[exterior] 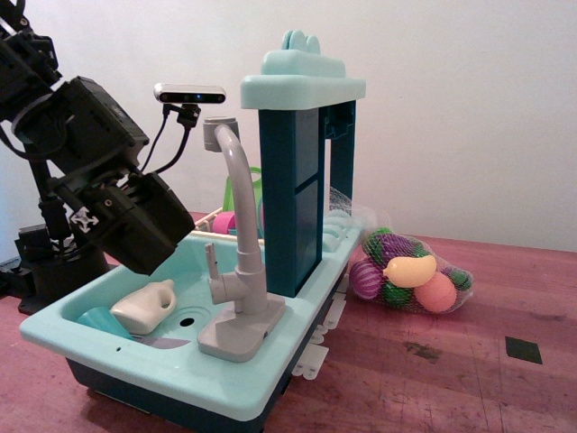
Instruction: Turn lever vertical to front
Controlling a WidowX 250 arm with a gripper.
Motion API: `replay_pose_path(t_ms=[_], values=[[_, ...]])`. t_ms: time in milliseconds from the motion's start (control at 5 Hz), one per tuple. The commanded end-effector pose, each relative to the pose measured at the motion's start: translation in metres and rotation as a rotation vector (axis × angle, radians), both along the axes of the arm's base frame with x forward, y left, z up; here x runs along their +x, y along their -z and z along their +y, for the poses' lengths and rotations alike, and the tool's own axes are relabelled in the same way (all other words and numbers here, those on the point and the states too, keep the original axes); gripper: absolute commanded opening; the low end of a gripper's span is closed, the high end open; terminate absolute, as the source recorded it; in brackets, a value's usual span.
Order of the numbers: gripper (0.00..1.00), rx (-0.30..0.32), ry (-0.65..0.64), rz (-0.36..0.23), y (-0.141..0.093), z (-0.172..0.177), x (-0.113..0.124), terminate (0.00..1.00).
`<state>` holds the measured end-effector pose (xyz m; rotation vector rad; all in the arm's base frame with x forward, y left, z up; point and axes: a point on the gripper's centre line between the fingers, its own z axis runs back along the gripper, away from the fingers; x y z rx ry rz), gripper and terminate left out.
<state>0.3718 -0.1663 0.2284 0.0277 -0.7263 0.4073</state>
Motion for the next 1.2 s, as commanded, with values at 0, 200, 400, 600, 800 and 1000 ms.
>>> replay_pose_path(t_ms=[0,200,400,600,800,1000], values=[[1.0,0.0,0.0,0.0,0.0,0.0,0.0,0.0],[1.0,0.002,-0.006,-0.007,0.002,0.001,0.001,0.0],[1.0,0.009,-0.021,-0.032,0.006,0.009,0.003,0.0],[1.0,0.027,-0.022,-0.053,0.005,0.017,0.013,0.0],[1.0,0.044,-0.019,-0.065,0.007,0.026,0.022,0.0],[1.0,0.051,-0.036,-0.071,0.01,0.033,0.027,0.0]])
